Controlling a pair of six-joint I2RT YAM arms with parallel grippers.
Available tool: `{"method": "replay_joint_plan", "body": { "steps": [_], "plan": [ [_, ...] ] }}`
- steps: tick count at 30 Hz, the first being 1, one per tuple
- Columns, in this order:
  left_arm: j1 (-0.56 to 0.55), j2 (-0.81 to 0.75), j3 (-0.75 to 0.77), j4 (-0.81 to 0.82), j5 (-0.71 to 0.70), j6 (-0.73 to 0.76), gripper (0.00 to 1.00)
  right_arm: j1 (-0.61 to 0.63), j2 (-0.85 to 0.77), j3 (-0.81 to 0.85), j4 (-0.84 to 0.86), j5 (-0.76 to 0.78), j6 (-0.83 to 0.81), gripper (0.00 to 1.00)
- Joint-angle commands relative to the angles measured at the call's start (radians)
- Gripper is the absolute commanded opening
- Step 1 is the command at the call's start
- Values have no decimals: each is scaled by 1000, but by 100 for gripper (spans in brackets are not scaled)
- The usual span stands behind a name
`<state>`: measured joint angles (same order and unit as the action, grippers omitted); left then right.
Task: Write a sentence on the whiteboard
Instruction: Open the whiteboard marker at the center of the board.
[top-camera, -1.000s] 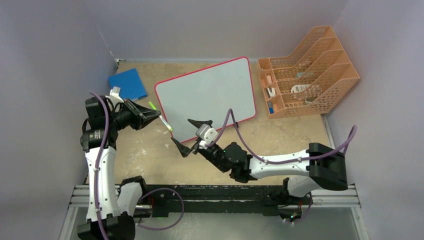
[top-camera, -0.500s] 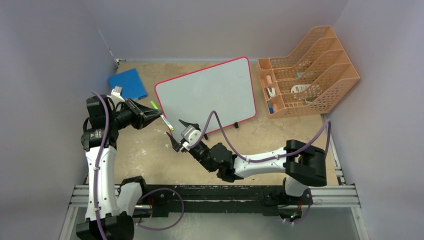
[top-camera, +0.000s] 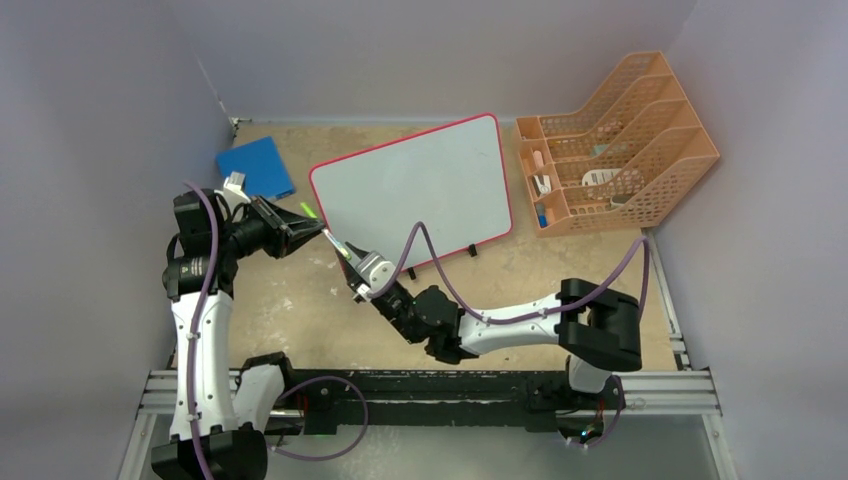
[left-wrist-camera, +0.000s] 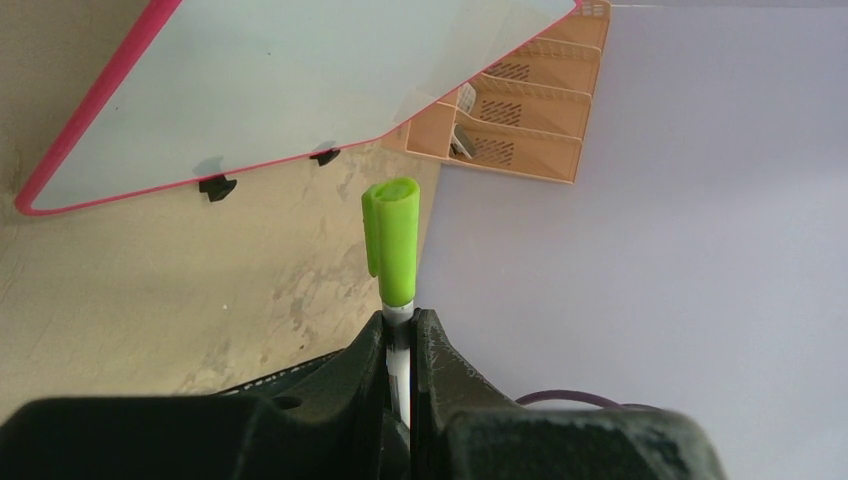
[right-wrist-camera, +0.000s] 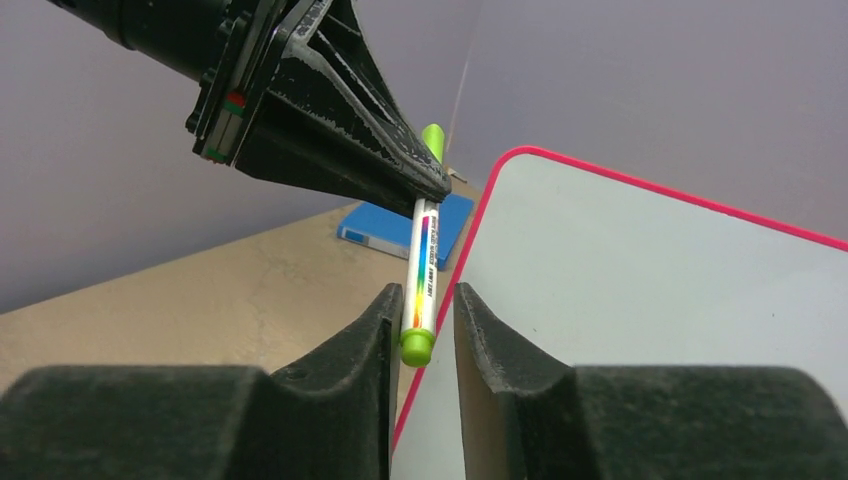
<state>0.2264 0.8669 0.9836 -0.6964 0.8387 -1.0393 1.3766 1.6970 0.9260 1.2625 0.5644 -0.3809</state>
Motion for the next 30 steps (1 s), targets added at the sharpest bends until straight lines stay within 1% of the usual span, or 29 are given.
{"method": "replay_joint_plan", "body": {
  "steps": [1,4,5,6,8,9,10,12,14,16,18,21,24,29,30],
  "plan": [
    [-7,-3,10,41,33,-25,0,7,-12,45,53,25,-15,22],
    [-7,-2,9,43,34,-23,0,7,-25,42,37,13,-10,9],
    [-6,-3,8,43,33,-21,3,8,-33,40,30,5,-6,3],
    [-7,-3,7,44,31,-16,7,8,-44,38,23,-3,-1,0],
    [-7,-3,5,48,28,-5,18,7,-67,34,-13,-25,8,0],
    [-7,-3,5,49,26,4,25,7,-80,36,-35,-35,13,0],
    [-7,-4,5,50,21,15,35,7,-94,39,-73,-52,21,0],
    [-7,-5,7,56,12,48,47,7,-128,43,-167,-92,61,0],
    [-7,-6,15,56,-1,92,56,5,-165,46,-248,-110,89,0],
    [-7,-12,15,69,-3,142,63,1,-208,54,-341,-128,125,0],
    [-7,-19,14,87,4,203,65,-19,-257,56,-445,-178,185,0],
    [-8,-35,1,128,40,286,66,-73,-337,53,-582,-269,275,0],
    [-11,-49,-37,212,132,330,66,-150,-403,65,-722,-379,333,0],
    [-16,-58,-150,434,324,319,65,-305,-477,102,-948,-598,374,0],
    [-19,-60,-168,500,356,316,65,-348,-485,112,-993,-655,402,0]
  ]
}}
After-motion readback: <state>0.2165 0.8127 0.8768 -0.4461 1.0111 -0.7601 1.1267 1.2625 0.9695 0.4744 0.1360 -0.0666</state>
